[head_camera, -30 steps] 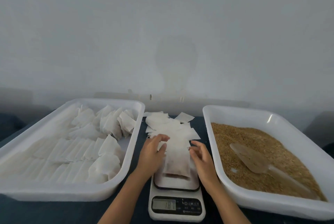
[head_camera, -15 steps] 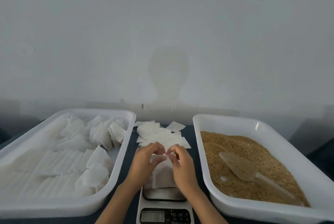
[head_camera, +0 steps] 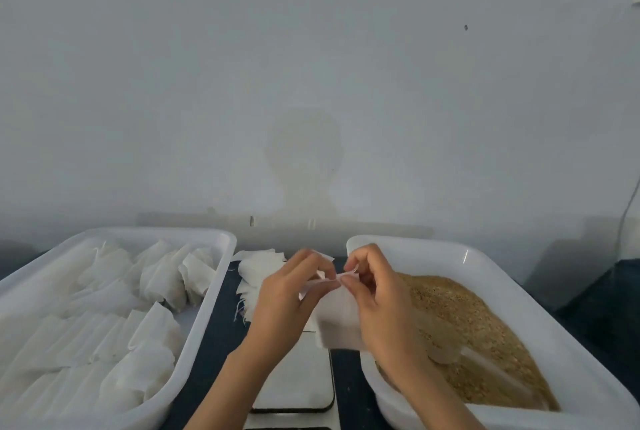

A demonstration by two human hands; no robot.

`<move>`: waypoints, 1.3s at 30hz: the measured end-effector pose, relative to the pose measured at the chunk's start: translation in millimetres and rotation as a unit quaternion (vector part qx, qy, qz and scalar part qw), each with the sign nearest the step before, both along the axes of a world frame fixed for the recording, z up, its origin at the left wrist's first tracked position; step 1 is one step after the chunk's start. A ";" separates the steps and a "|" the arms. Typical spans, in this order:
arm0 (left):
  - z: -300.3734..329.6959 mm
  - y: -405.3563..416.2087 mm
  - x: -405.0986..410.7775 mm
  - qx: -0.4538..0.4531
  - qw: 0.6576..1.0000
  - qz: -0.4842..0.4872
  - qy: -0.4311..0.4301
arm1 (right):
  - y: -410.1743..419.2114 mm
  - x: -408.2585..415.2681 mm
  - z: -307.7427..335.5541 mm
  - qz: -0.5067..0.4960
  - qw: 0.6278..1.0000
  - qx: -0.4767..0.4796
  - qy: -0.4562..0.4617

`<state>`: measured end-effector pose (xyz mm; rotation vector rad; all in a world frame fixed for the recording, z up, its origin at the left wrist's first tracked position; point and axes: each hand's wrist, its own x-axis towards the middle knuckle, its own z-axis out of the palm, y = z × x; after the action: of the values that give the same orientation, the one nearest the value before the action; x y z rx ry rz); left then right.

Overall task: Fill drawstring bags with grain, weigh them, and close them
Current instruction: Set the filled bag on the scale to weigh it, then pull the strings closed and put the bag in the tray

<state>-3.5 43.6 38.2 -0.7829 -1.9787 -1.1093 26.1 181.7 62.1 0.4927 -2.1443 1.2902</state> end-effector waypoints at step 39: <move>-32.9 127.2 -61.6 -0.392 0.914 -0.086 -0.063 | 213.5 -26.2 -38.3 -0.216 0.824 0.405 -0.332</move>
<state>-65.0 170.8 5.2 -1.3370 -2.5259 -0.4164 0.0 395.3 23.9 -0.2018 -3.1203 0.2245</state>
